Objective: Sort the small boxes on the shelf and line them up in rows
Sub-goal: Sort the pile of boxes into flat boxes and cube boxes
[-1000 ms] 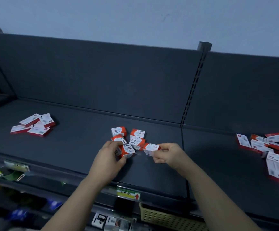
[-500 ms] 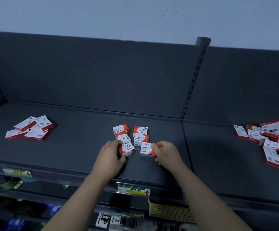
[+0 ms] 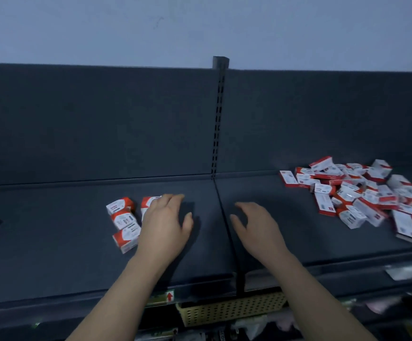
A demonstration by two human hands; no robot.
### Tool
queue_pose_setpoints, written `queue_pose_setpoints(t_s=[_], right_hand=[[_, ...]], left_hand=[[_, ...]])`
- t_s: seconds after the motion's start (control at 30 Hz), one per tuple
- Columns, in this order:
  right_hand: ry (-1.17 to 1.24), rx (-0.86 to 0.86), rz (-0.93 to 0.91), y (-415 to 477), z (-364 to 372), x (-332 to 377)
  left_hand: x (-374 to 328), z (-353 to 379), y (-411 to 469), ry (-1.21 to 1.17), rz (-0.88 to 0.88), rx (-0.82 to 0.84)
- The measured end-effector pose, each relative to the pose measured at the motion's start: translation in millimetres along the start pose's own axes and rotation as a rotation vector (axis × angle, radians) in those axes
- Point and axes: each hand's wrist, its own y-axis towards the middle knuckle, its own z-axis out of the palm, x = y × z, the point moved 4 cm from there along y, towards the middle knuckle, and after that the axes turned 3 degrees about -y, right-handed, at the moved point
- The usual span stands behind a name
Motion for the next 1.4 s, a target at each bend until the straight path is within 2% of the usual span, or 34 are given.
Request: queue_pose_setpoints(t_s=[0.3, 0.43, 0.57, 0.93, 1.2, 1.4], right_hand=[[-0.141, -0.151, 0.22, -38.2, -88.2, -125.8], [-0.191, -0.187, 0.262, -46.0, -125.5, -179.8], [-0.222, -0.178, 0.295, -49.7, -160.0, -236.7], [-0.187, -0.163, 0.357, -25.1, -229.0, -366.6], [-0.159, -0.133, 0.408, 2.8, -234.7, -396.0], [-0.175, -0.196, 0.468, 26.1, -237.1, -424.8]], left_hand=[[-124.1, 77.8, 16.5, -0.111, 0.238, 0.184], [-185.5, 120.8, 23.9, -0.115, 0.297, 0.267], [-243.5, 165.7, 29.0, -0.13, 0.302, 0.354], [-372.7, 251.3, 77.3, -0.133, 0.294, 0.407], [-401.5, 279.8, 120.7, -0.054, 0.343, 0.516], [-427.3, 315.0, 145.9, -0.058, 0.43, 0.655]])
